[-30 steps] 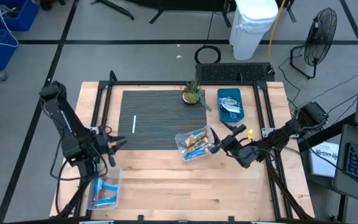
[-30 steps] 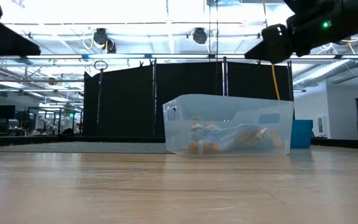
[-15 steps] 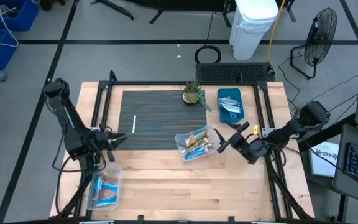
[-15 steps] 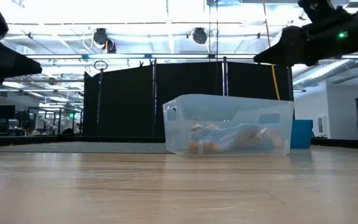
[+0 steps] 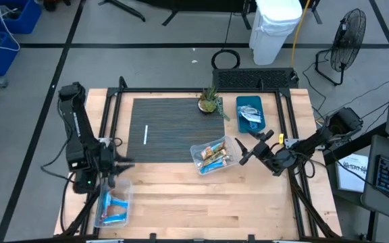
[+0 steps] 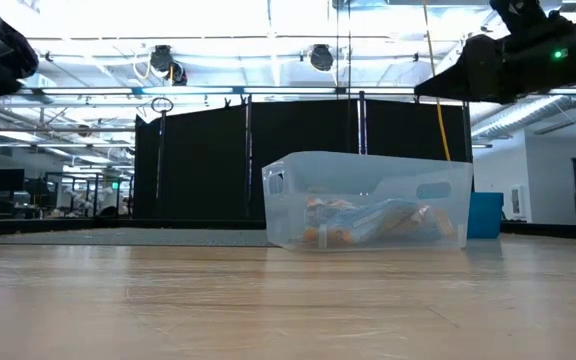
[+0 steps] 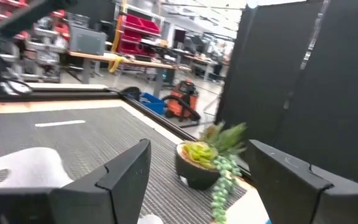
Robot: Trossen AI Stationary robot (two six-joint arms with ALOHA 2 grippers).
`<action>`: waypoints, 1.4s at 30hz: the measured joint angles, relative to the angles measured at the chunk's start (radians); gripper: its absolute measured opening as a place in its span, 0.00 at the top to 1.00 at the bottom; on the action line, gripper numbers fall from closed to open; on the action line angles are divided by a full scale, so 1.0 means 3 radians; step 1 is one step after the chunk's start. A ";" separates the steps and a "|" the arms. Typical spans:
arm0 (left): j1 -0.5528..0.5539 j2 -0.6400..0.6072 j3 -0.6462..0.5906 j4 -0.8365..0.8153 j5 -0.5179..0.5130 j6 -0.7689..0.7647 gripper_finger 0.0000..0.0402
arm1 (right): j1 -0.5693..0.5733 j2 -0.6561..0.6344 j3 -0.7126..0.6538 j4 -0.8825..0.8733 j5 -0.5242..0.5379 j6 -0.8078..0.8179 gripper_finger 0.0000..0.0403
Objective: Pick and place Granola Bars by type
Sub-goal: Return to Home Position
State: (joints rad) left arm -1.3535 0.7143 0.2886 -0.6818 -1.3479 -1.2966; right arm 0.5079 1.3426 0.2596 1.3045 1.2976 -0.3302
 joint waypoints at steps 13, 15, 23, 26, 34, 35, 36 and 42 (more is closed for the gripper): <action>0.0520 -0.0276 -0.0554 0.3901 0.3038 0.4552 0.75 | -0.0008 -0.0013 0.0000 0.0003 -0.0068 0.0013 0.37; 0.0665 -0.0463 -0.0668 0.3828 0.2690 0.4426 0.75 | -0.0008 -0.0013 0.0000 0.0003 -0.0065 0.0005 0.37; 0.1427 -0.1097 -0.0928 0.3630 0.3205 0.4287 0.75 | -0.0008 -0.0013 0.0000 0.0003 -0.0069 -0.0081 0.37; 0.1690 -0.1194 -0.0928 0.3576 0.3427 0.4384 0.75 | -0.0008 -0.0013 -0.0014 0.0008 -0.0270 -0.0083 0.37; 0.2426 -0.1411 -0.0928 0.3125 0.3660 0.4215 0.75 | -0.0011 -0.0309 -0.0343 0.0017 -0.1207 0.0349 0.37; 0.2515 -0.1448 -0.0928 0.3109 0.3756 0.4213 0.75 | -0.0011 -0.0381 -0.0407 0.0022 -0.1242 0.0396 0.37; 0.2603 -0.1483 -0.0928 0.3103 0.3855 0.4216 0.75 | -0.0011 -0.0465 -0.0478 0.0022 -0.1287 0.0438 0.37; 0.3161 -0.1742 -0.0927 0.2824 0.4144 0.4224 0.75 | -0.0013 -0.1002 -0.0801 -0.0060 -0.1469 0.0604 0.37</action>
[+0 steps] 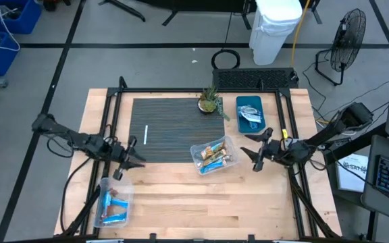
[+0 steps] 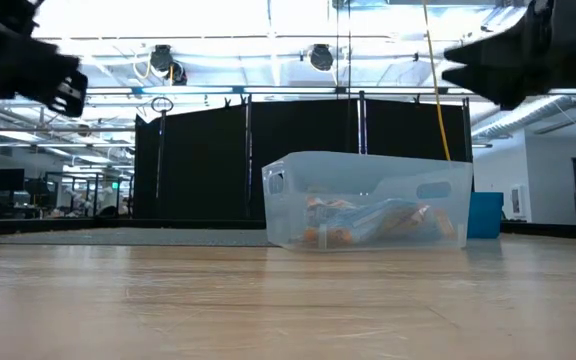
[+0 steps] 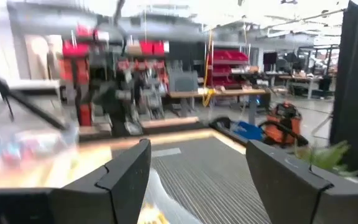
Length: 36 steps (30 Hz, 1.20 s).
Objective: Pick and place Granola Bars by type
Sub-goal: Return to Home Position
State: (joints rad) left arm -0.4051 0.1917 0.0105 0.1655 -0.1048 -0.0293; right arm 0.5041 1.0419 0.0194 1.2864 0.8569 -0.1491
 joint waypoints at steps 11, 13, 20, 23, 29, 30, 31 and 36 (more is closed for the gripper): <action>0.0897 -0.0342 0.0000 -0.0439 0.0585 -0.0095 0.75 | 0.0000 -0.0789 0.0000 -0.1106 -0.0858 0.0171 0.37; 0.1037 -0.0360 0.0001 -0.0450 0.0664 -0.0123 0.75 | -0.0003 -0.0970 -0.0003 -0.1289 -0.0872 0.0172 0.37; 0.1367 -0.0357 0.0003 -0.0383 0.1134 -0.0160 0.75 | -0.0003 -0.1770 -0.0003 -0.2246 -0.0891 0.0339 0.39; 0.1470 -0.0357 0.0003 -0.0374 0.1249 -0.0152 0.75 | -0.0004 -0.2099 -0.0003 -0.2559 -0.0902 0.0370 0.42; 0.1686 -0.0357 0.0003 -0.0369 0.1343 -0.0119 0.75 | -0.0005 -0.2605 0.0023 -0.2936 -0.1142 0.0302 0.47; 0.1732 -0.0357 0.0004 -0.0369 0.1357 -0.0119 0.75 | -0.0005 -0.2670 0.0041 -0.3044 -0.1197 0.0296 0.47; 0.1780 -0.0357 0.0004 -0.0367 0.1391 -0.0119 0.75 | -0.0005 -0.2733 0.0069 -0.3182 -0.1216 0.0313 0.48; 0.2016 -0.0356 0.0004 -0.0343 0.1668 -0.0151 0.75 | -0.0054 -0.2989 0.0204 -0.4011 -0.1218 0.0619 0.50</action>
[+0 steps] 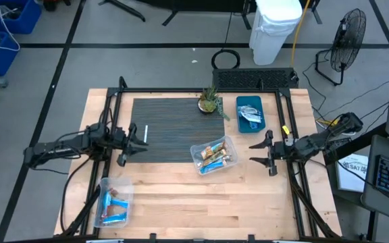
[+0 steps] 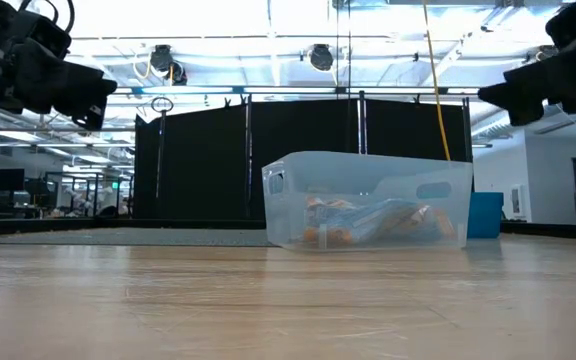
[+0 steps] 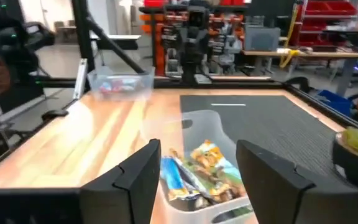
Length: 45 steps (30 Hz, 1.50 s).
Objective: Pick and place Granola Bars by type
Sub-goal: Return to Home Position
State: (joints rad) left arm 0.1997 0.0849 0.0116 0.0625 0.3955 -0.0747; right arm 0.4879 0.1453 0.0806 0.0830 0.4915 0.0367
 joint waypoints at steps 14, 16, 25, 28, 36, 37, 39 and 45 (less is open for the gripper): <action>0.0442 0.0000 0.0001 0.0023 0.0553 -0.0055 0.75 | -0.0494 -0.0382 0.0077 -0.0296 -0.0271 0.0033 0.53; 0.0486 0.0000 0.0001 0.0024 0.0610 -0.0054 0.75 | -0.0588 -0.0381 0.0074 -0.0291 -0.0369 0.0051 0.53; 0.0625 0.0000 0.0001 0.0023 0.0777 -0.0055 0.75 | -0.1069 -0.0380 -0.0037 -0.0042 -0.0903 0.0014 0.54; 0.0654 0.0000 0.0001 0.0023 0.0844 -0.0058 0.75 | -0.1235 -0.0380 -0.0047 -0.0067 -0.1140 0.0047 0.54; 0.0689 0.0000 0.0000 0.0020 0.0935 -0.0045 0.75 | -0.1506 -0.0378 -0.0051 -0.0093 -0.1387 0.0078 0.54; 0.0689 0.0000 0.0000 0.0020 0.0933 -0.0044 0.75 | -0.1515 -0.0378 -0.0051 -0.0093 -0.1386 0.0078 0.54; 0.0689 0.0001 0.0000 0.0020 0.0928 -0.0033 0.75 | -0.1520 -0.0378 -0.0051 -0.0094 -0.1385 0.0078 0.54; 0.0689 0.0000 0.0000 0.0020 0.0923 0.0071 0.75 | -0.1520 -0.0378 -0.0053 -0.0097 -0.1382 -0.0002 0.54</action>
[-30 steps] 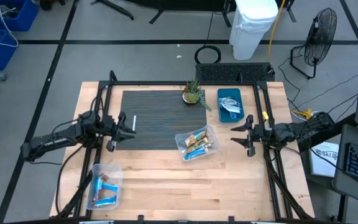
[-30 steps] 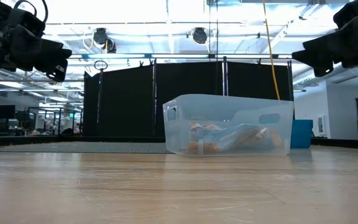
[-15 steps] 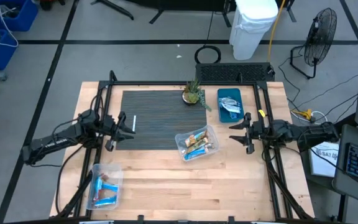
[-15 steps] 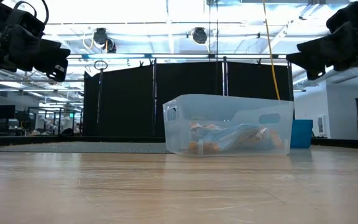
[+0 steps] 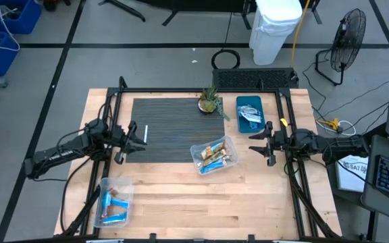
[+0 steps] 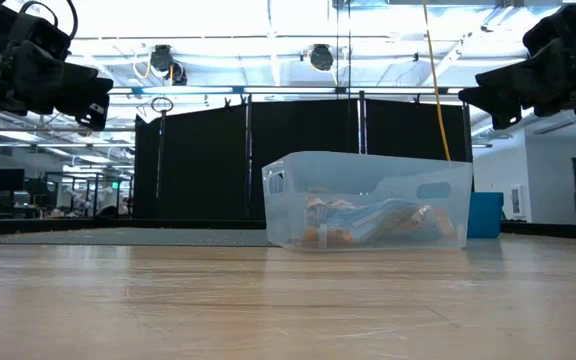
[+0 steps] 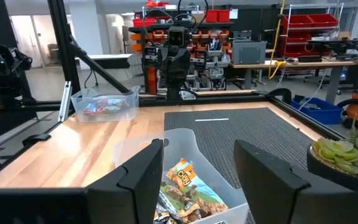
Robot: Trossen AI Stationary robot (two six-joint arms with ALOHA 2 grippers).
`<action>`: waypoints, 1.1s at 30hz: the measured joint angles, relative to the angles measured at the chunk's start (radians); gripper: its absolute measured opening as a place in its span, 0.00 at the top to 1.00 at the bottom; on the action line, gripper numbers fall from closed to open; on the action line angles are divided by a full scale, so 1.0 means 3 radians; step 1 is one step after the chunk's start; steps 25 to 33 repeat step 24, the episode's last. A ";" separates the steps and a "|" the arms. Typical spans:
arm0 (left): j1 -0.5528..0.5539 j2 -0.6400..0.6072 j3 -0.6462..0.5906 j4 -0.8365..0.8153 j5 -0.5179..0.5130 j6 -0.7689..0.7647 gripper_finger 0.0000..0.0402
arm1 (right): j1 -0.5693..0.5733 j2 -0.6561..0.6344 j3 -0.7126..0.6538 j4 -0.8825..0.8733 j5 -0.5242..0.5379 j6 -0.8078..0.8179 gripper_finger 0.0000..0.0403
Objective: Pick and place Granola Bars by type
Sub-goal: Return to Home Position
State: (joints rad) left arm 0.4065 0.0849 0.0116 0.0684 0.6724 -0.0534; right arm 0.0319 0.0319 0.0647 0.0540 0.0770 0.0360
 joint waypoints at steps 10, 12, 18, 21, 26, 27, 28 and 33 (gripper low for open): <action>0.0000 0.0000 -0.0005 0.0045 -0.0172 -0.0018 0.75 | 0.0001 0.0000 -0.0003 0.0001 0.0000 0.0007 0.54; 0.0000 0.0000 -0.0005 0.0047 -0.0214 -0.0003 0.75 | 0.0001 0.0000 -0.0004 0.0001 0.0000 0.0008 0.54; 0.0000 0.0000 -0.0005 0.0051 -0.0328 -0.0014 0.75 | 0.0001 0.0000 -0.0004 0.0002 0.0000 0.0013 0.54; 0.0000 0.0000 -0.0005 0.0052 -0.0329 0.0113 0.75 | 0.0001 0.0000 -0.0004 0.0003 0.0000 0.0014 0.54; 0.0000 0.0000 -0.0006 0.0054 -0.0328 0.0234 0.75 | 0.0001 0.0001 -0.0004 0.0003 0.0000 0.0014 0.54; 0.0000 0.0000 -0.0006 0.0054 -0.0328 0.0234 0.75 | 0.0001 0.0001 -0.0004 0.0003 0.0000 0.0014 0.54; 0.0000 0.0000 -0.0006 0.0054 -0.0328 0.0234 0.75 | 0.0001 0.0001 -0.0004 0.0003 0.0000 0.0014 0.54; 0.0000 0.0000 -0.0006 0.0054 -0.0328 0.0234 0.75 | 0.0001 0.0001 -0.0004 0.0003 0.0000 0.0014 0.54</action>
